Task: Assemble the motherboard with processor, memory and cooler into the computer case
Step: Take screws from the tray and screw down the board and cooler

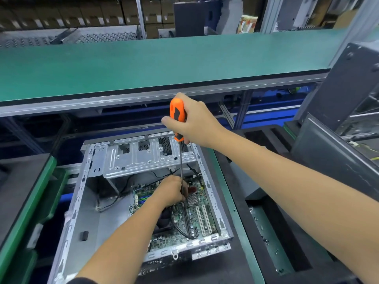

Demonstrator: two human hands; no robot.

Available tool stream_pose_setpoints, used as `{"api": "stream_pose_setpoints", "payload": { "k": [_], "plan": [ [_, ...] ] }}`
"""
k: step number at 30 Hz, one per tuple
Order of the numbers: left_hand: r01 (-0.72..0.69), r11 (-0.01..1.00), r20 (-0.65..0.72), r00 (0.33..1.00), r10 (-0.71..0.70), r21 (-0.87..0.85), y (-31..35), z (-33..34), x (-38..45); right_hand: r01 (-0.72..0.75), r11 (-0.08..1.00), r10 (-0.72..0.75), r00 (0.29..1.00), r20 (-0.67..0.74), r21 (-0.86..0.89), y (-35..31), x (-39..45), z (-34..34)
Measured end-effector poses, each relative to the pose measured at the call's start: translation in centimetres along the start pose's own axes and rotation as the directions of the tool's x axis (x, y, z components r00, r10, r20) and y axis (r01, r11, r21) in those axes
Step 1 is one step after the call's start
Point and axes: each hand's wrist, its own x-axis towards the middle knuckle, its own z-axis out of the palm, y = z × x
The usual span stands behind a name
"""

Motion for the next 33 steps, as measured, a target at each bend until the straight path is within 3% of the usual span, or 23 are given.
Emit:
{"api": "stream_pose_setpoints", "payload": {
  "k": [16,23,28,33],
  "plan": [
    [0.033,0.993,-0.008,0.999,-0.033,0.117,0.6,0.0,0.3,-0.046,0.999,0.044,0.996,0.081,0.025,0.8,-0.9,-0.4],
    [0.034,0.990,0.013,0.999,-0.036,0.138,0.6,0.1,0.4,-0.078,0.993,0.095,0.974,0.207,-0.091,0.5,-0.2,-1.8],
    [0.036,0.991,0.022,0.999,-0.040,0.127,0.8,0.0,0.2,0.029,0.988,0.014,0.963,0.270,-0.155,-0.7,0.4,-2.8],
    [0.033,0.993,0.023,0.999,-0.035,0.111,0.8,-0.1,0.1,0.206,0.882,-0.033,0.924,0.382,-0.423,-2.6,1.6,-3.2]
  ]
}}
